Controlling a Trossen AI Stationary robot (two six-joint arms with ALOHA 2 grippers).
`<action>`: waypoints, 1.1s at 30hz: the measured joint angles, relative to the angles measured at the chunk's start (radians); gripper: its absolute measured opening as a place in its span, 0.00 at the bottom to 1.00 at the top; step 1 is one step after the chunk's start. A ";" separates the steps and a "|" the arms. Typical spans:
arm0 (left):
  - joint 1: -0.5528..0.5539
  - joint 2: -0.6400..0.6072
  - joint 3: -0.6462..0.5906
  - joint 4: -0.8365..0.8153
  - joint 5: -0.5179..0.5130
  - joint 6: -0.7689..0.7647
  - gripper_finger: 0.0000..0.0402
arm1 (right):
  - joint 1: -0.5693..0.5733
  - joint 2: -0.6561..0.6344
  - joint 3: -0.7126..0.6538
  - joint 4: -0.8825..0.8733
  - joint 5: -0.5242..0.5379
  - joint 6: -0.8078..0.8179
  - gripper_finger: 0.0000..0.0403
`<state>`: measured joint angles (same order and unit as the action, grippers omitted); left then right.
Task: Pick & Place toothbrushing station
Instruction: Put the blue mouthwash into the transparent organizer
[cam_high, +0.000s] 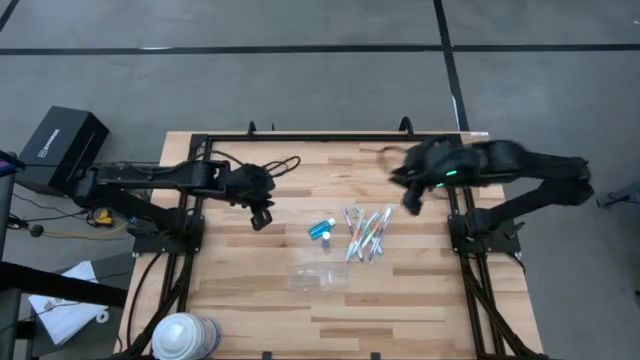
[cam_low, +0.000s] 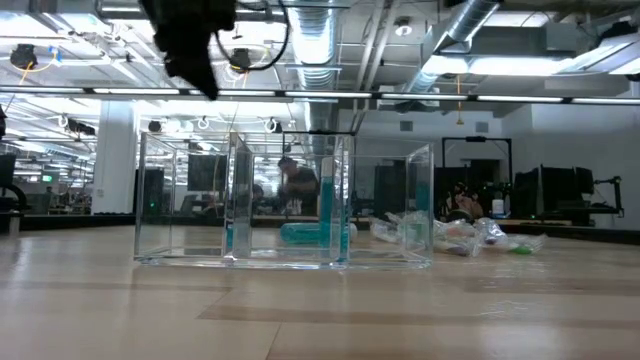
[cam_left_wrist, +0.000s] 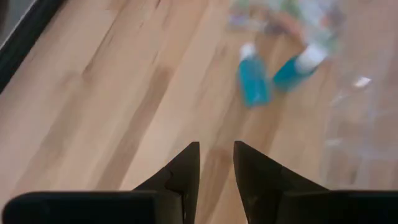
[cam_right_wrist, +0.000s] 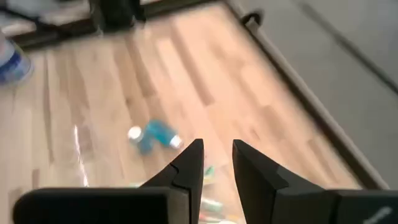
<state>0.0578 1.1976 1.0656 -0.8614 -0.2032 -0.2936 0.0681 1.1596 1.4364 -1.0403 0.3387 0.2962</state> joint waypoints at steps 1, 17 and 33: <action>0.000 -0.010 -0.004 -0.015 -0.008 -0.001 0.23 | 0.001 0.034 -0.001 0.003 -0.006 -0.009 0.19; 0.003 -0.448 -0.310 -0.077 -0.120 -0.279 0.23 | -0.041 0.477 0.123 0.213 -0.294 -0.147 0.19; 0.000 -0.539 -0.452 -0.068 -0.073 -0.284 0.23 | -0.085 0.791 0.389 0.065 -0.472 -0.205 0.19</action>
<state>0.0575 0.6590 0.6132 -0.9289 -0.2766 -0.5779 -0.0172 1.9504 1.8252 -0.9755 -0.1334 0.0908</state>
